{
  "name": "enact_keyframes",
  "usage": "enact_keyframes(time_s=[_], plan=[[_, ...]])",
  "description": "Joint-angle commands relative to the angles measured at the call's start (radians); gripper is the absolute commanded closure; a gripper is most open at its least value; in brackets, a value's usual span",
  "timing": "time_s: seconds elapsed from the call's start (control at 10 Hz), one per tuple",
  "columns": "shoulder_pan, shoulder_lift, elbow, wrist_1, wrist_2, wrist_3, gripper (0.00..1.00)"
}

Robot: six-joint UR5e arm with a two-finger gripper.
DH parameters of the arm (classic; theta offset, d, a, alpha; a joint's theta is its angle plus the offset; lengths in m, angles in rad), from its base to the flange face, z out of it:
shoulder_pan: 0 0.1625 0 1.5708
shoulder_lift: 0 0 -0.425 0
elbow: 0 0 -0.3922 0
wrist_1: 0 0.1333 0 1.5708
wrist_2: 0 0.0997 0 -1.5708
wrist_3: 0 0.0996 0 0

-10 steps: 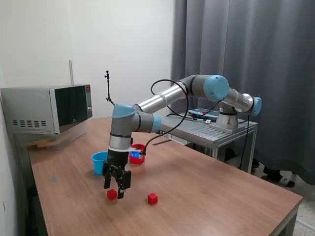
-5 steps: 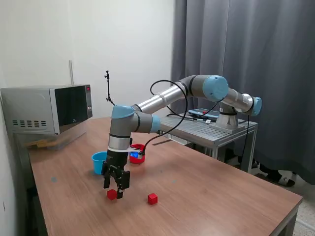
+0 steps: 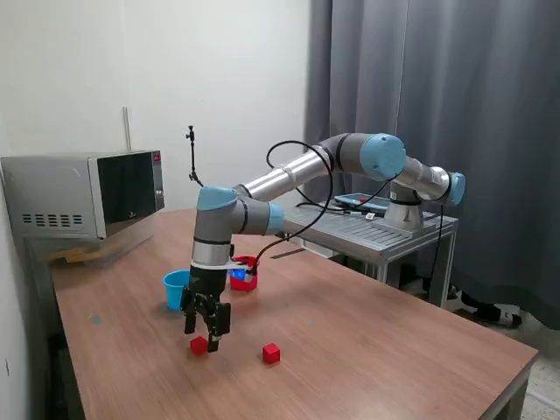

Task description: Place red objects in the red bin, and blue objects in the blue bin.

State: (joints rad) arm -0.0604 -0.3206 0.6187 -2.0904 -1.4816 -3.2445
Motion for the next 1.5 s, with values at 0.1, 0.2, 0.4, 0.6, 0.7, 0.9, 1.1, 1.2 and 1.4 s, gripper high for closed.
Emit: enact_keyframes(time_s=[0.1,0.2,0.4,0.6,0.7,0.9,1.1,1.2,1.4], plan=[[0.001,0.0,-0.005,0.018,0.007,-0.034,0.0],[0.002,0.0,-0.002,0.018,0.009,-0.035,0.0],[0.002,0.0,0.004,0.019,0.012,-0.054,0.0],[0.002,0.0,0.006,0.02,0.02,-0.073,0.0],[0.002,0.0,0.007,0.02,0.023,-0.08,0.0],[0.002,0.0,0.004,0.02,0.021,-0.078,0.0],[0.002,0.0,0.004,0.02,0.017,-0.075,0.0],[0.002,0.0,0.004,0.02,0.014,-0.075,0.0],[0.001,0.0,0.003,0.018,0.011,-0.069,1.0]])
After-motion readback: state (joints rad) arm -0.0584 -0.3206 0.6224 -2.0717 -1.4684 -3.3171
